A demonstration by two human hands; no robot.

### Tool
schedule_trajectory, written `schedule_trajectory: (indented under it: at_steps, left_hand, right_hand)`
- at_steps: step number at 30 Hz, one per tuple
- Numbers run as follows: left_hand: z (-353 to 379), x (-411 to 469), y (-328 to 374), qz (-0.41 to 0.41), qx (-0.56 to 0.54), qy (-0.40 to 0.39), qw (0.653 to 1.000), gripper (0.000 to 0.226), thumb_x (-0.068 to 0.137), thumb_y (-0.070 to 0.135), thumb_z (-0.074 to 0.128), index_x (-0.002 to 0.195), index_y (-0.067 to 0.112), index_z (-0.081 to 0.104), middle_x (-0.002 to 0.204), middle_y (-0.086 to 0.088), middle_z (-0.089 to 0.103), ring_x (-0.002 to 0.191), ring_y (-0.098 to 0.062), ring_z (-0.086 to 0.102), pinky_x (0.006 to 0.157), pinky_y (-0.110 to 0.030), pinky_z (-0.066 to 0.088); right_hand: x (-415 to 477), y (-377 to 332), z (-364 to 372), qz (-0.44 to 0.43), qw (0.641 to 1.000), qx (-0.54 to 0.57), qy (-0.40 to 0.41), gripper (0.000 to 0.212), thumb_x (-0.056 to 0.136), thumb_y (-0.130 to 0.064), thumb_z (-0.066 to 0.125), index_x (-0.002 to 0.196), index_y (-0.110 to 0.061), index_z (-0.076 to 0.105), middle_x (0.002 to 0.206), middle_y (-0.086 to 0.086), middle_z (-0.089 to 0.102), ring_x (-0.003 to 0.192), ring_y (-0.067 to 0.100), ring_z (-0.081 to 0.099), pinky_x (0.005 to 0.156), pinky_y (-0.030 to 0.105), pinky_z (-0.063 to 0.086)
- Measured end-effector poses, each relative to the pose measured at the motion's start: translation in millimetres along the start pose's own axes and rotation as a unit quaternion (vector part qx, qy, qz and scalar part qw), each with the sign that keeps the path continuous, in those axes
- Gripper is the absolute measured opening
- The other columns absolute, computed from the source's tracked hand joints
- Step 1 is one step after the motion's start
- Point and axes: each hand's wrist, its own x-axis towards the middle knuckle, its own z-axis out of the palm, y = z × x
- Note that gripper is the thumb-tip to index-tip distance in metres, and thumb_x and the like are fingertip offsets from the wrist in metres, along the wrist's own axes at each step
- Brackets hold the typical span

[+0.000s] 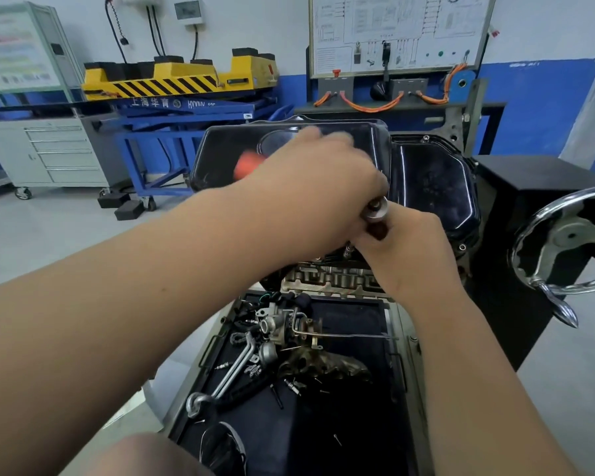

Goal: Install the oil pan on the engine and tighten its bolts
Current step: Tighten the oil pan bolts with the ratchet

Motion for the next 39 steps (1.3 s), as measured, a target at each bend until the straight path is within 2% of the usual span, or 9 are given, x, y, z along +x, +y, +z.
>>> schedule_trajectory:
  at_steps: [3,6,12,16,20,26,30,35,39]
  left_hand:
    - [-1,-1,-11,0.076,0.026,0.022,0.997,0.040,0.088,0.019,0.058,0.122,0.038,0.058,0.130,0.018,0.054,0.130,-0.016,0.038,0.104,-0.042,0.024]
    - [-1,-1,-7,0.105,0.033,0.036,0.993,0.040,0.089,0.019,0.057,0.124,0.038,0.058,0.134,0.019,0.053,0.135,-0.016,0.033,0.107,-0.040,0.013]
    - [-6,-1,-6,-0.005,0.071,-0.005,0.997,0.040,0.080,0.060,0.045,0.071,0.023,0.054,0.059,0.007,0.046,0.058,-0.012,0.038,0.087,-0.039,0.032]
    - [-2,-2,2,-0.078,0.011,-0.007,0.997,0.053,0.081,0.064,0.048,0.058,0.017,0.046,0.052,0.005,0.035,0.048,-0.009,0.030,0.059,-0.028,0.031]
    - [-3,1,-4,0.013,0.013,-0.019,1.000,0.013,0.087,0.031,0.059,0.100,0.030,0.061,0.086,0.009,0.059,0.091,-0.018,0.052,0.085,-0.038,0.035]
    - [1,-3,-9,0.107,0.043,0.056,0.992,0.037,0.091,0.016,0.052,0.121,0.037,0.058,0.129,0.020,0.055,0.130,-0.015,0.037,0.106,-0.040,0.015]
    - [2,-5,-8,0.066,0.034,0.079,0.994,0.021,0.089,0.037,0.055,0.104,0.027,0.065,0.090,0.012,0.063,0.097,-0.020,0.049,0.094,-0.038,0.018]
    - [2,-4,1,-0.051,0.051,-0.007,0.997,0.050,0.082,0.065,0.042,0.064,0.019,0.049,0.053,0.004,0.040,0.054,-0.015,0.037,0.078,-0.037,0.022]
    - [3,-3,2,-0.036,0.010,-0.001,0.999,0.023,0.087,0.044,0.054,0.078,0.023,0.054,0.063,0.009,0.045,0.067,-0.016,0.040,0.077,-0.035,0.018]
  right_hand:
    - [1,0,-1,-0.023,0.999,-0.016,-0.024,0.012,0.085,-0.041,0.059,0.080,-0.031,0.061,0.067,-0.011,0.060,0.064,0.014,0.057,0.059,0.033,0.051]
    - [2,1,-2,-0.030,0.999,-0.029,-0.022,0.014,0.086,-0.038,0.060,0.077,-0.028,0.059,0.067,-0.010,0.061,0.064,0.015,0.058,0.058,0.033,0.050]
    - [0,-2,-2,-0.002,1.000,-0.002,-0.014,0.034,0.079,-0.038,0.057,0.053,-0.036,0.036,0.050,-0.010,0.040,0.050,0.013,0.039,0.048,0.028,0.034]
    - [-1,-7,4,0.025,1.000,0.005,-0.013,0.028,0.074,-0.026,0.047,0.050,-0.031,0.033,0.047,-0.009,0.035,0.047,0.012,0.031,0.047,0.027,0.025]
    - [0,-7,3,0.014,1.000,-0.022,-0.003,0.019,0.080,-0.039,0.062,0.067,-0.029,0.051,0.061,-0.009,0.054,0.062,0.019,0.053,0.056,0.035,0.047]
    - [3,-2,2,-0.010,0.999,-0.040,-0.035,0.022,0.086,-0.042,0.056,0.070,-0.031,0.047,0.062,-0.013,0.051,0.061,0.013,0.055,0.055,0.028,0.046]
    - [2,0,-4,-0.007,0.999,-0.021,-0.033,0.023,0.078,-0.044,0.049,0.059,-0.034,0.042,0.056,-0.010,0.051,0.052,0.009,0.047,0.048,0.026,0.038]
    - [0,-4,3,0.000,0.999,-0.026,-0.024,0.028,0.074,-0.022,0.051,0.053,-0.030,0.034,0.051,-0.006,0.043,0.050,0.020,0.039,0.047,0.034,0.038]
    - [1,-6,3,0.018,1.000,-0.017,-0.019,0.019,0.073,-0.038,0.050,0.058,-0.030,0.041,0.058,-0.006,0.052,0.059,0.023,0.051,0.055,0.039,0.048]
